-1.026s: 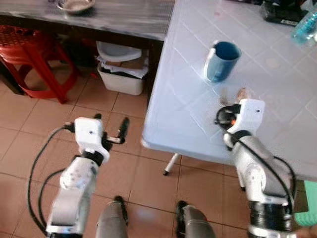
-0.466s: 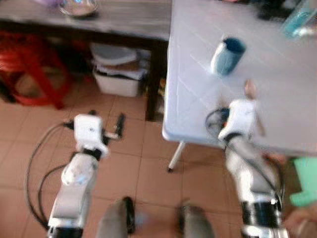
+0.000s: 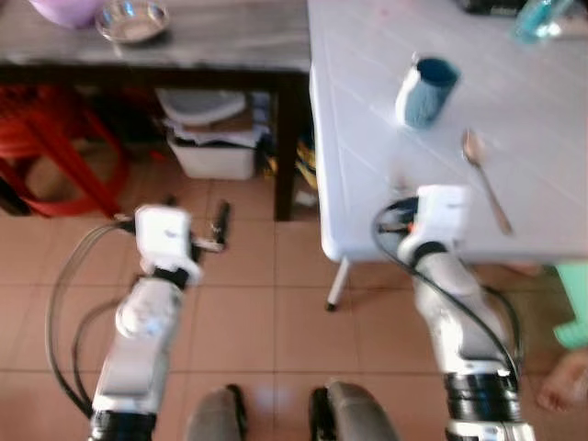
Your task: Setting the table
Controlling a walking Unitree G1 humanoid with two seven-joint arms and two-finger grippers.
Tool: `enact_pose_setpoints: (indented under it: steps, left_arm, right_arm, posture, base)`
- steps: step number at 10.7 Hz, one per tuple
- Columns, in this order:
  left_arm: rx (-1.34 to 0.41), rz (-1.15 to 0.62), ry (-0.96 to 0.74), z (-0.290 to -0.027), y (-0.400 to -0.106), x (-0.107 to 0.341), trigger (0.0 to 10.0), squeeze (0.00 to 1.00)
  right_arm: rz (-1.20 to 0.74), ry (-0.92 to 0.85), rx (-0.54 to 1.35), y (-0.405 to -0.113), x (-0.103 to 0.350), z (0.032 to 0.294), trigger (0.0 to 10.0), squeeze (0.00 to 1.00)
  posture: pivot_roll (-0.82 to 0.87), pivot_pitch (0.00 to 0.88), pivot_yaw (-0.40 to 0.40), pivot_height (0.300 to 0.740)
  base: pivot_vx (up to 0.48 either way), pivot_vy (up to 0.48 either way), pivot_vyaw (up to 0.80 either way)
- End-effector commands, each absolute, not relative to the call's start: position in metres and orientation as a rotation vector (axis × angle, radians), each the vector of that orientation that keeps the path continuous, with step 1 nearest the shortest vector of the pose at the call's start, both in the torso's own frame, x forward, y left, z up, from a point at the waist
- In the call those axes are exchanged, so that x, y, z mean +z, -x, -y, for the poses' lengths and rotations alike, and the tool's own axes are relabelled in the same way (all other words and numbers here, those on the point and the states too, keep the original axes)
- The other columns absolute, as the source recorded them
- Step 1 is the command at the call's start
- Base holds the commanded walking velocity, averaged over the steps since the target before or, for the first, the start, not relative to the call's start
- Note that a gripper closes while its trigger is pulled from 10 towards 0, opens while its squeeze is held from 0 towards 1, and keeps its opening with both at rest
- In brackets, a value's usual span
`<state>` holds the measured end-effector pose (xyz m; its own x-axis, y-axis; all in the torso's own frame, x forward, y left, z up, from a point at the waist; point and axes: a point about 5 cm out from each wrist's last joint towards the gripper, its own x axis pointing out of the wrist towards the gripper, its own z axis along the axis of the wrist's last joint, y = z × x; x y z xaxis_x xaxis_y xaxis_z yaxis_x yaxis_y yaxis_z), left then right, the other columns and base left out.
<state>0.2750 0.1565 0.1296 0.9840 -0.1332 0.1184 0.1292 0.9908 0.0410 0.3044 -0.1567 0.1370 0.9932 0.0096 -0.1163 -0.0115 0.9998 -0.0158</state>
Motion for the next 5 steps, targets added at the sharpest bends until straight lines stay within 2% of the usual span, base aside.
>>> enact_pose_setpoints:
  steps: [1, 4, 5]
  left_arm:
    - [-0.142, 0.114, -0.035, -0.1523, -0.2742, 0.1268, 10.0, 0.0]
    - [-0.104, 0.099, -0.033, -0.1566, -0.2736, 0.1242, 10.0, 0.0]
    - [-0.09, 0.091, -0.029, -0.1579, -0.2737, 0.1226, 10.0, 0.0]
  right_arm:
    - [-0.128, 0.035, -0.013, -0.3031, 0.1331, 0.1643, 10.0, 0.0]
    - [-0.101, 0.047, 0.008, -0.3039, 0.1359, 0.1614, 10.0, 0.0]
    - [-0.092, 0.063, 0.018, -0.3042, 0.1366, 0.161, 10.0, 0.0]
  posture:
    - [-0.04, 0.237, -0.009, 0.74]
    - [-0.03, 0.238, -0.012, 0.74]
    - [-0.03, 0.238, -0.013, 0.74]
  base:
    - [0.446, 0.0, 0.0]
    - [0.344, 0.328, 0.0]
    - [0.0, 0.454, 0.0]
